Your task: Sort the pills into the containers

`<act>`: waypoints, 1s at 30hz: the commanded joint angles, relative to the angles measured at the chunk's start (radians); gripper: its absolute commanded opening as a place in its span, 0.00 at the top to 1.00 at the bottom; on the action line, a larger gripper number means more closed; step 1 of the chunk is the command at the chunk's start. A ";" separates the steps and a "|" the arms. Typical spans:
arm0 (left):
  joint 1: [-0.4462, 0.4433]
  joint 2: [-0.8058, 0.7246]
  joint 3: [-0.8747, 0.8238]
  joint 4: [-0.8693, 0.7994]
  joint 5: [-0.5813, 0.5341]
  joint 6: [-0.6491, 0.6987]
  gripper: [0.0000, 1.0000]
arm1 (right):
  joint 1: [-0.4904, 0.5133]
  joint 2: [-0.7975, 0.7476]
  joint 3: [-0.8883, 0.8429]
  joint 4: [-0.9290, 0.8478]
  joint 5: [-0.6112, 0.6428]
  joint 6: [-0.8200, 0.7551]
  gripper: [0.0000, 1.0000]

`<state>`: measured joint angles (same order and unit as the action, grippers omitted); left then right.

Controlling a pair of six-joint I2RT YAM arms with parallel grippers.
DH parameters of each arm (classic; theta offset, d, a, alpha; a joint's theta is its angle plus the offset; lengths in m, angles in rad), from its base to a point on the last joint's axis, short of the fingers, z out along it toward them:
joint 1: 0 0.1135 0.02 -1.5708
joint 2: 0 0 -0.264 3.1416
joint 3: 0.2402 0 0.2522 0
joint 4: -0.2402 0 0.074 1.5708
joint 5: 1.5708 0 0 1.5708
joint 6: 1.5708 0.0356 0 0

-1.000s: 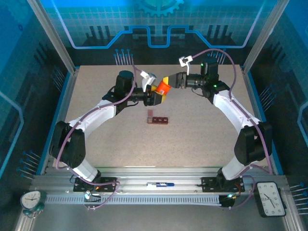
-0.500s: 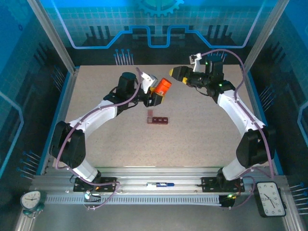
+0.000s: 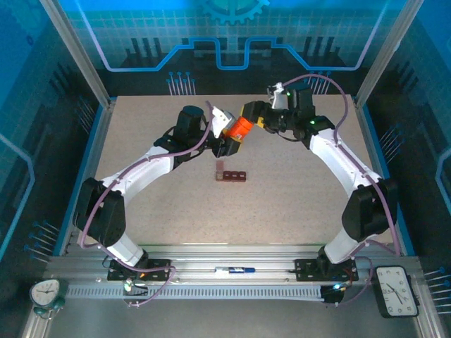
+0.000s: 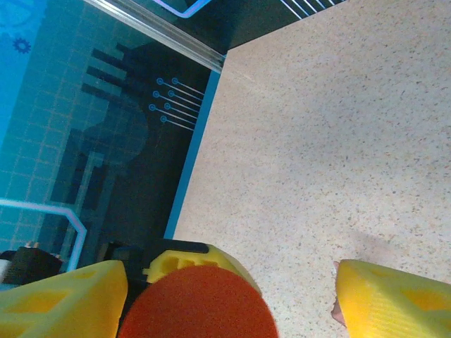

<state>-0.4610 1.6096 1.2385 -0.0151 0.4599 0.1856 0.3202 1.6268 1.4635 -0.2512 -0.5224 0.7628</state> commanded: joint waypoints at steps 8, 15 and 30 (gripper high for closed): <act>-0.008 0.009 0.043 0.008 -0.006 0.017 0.75 | 0.037 0.015 0.034 -0.042 -0.011 -0.026 0.35; -0.007 0.010 0.044 0.015 -0.003 0.008 0.75 | 0.040 -0.001 0.016 -0.042 -0.002 -0.051 0.55; 0.100 -0.017 0.017 0.082 0.341 -0.215 0.75 | -0.069 -0.020 -0.175 0.503 -0.403 -0.196 0.57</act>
<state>-0.4015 1.6127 1.2427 -0.0143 0.6830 0.0746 0.2905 1.6276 1.3228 0.0792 -0.8181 0.5812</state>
